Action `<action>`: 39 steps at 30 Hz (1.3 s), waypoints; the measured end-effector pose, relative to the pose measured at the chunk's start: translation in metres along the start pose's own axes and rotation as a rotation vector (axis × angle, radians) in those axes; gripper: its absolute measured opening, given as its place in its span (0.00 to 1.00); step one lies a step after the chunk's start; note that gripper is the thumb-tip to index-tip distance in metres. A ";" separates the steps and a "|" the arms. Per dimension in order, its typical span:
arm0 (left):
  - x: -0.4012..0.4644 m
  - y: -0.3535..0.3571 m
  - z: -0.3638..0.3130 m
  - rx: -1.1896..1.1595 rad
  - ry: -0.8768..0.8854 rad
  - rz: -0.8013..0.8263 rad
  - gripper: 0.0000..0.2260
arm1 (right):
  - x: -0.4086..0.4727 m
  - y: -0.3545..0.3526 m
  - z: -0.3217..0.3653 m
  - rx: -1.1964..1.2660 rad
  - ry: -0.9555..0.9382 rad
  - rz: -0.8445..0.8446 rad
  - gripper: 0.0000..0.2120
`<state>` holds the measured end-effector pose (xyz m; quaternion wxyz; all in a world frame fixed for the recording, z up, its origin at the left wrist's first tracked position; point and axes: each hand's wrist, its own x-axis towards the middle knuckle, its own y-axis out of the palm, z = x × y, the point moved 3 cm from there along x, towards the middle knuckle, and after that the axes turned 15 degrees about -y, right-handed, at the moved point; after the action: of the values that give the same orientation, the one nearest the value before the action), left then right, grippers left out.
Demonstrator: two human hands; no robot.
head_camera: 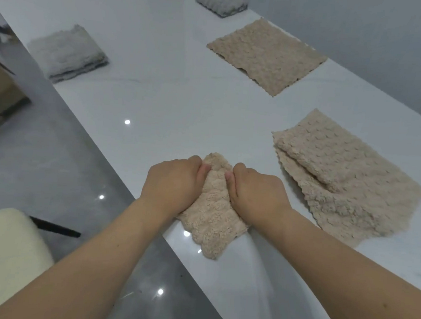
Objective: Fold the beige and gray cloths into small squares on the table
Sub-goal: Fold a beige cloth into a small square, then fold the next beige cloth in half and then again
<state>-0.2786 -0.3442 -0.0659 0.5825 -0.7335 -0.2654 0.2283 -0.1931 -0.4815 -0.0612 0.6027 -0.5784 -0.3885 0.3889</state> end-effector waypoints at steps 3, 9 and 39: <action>-0.006 -0.001 0.003 0.002 0.016 0.015 0.18 | -0.008 0.004 0.006 -0.005 0.017 -0.042 0.17; -0.020 0.000 0.009 -0.014 0.044 0.041 0.18 | -0.023 0.006 0.021 -0.021 0.056 -0.122 0.19; 0.052 -0.046 -0.138 0.044 -0.054 0.136 0.20 | -0.043 -0.093 -0.180 0.128 0.198 -0.131 0.16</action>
<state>-0.1559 -0.4029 0.0074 0.5745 -0.7302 -0.2257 0.2929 -0.0431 -0.5944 0.0254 0.6980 -0.5477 -0.3383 0.3137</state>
